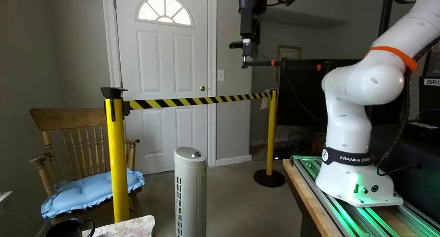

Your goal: Press a button on the air cooler

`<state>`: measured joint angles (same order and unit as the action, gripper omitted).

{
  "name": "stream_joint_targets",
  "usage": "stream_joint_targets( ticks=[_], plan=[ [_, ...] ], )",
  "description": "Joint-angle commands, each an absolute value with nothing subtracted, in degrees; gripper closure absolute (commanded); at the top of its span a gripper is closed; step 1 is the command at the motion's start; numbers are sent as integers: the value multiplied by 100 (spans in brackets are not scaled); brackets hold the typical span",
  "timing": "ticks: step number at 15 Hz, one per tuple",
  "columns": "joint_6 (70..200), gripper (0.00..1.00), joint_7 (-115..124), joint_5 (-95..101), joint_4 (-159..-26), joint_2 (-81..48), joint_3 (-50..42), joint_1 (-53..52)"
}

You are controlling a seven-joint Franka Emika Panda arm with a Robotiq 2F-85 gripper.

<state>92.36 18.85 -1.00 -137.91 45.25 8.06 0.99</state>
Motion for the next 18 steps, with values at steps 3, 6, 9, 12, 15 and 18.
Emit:
stream_joint_targets(
  ticks=[3,6,9,12,15,18],
  plan=[
    [10566,0,1996,-89,-13970,3892,653,392],
    [12049,0,2052,95,-14177,3304,575,654],
    [13536,0,2123,331,-14285,2695,533,922],
    [14654,0,2371,865,-14379,1945,584,1298],
    [15424,0,2770,1654,-14494,1378,613,1687],
    [15651,0,3427,2700,-14478,915,569,2060]
  ],
)
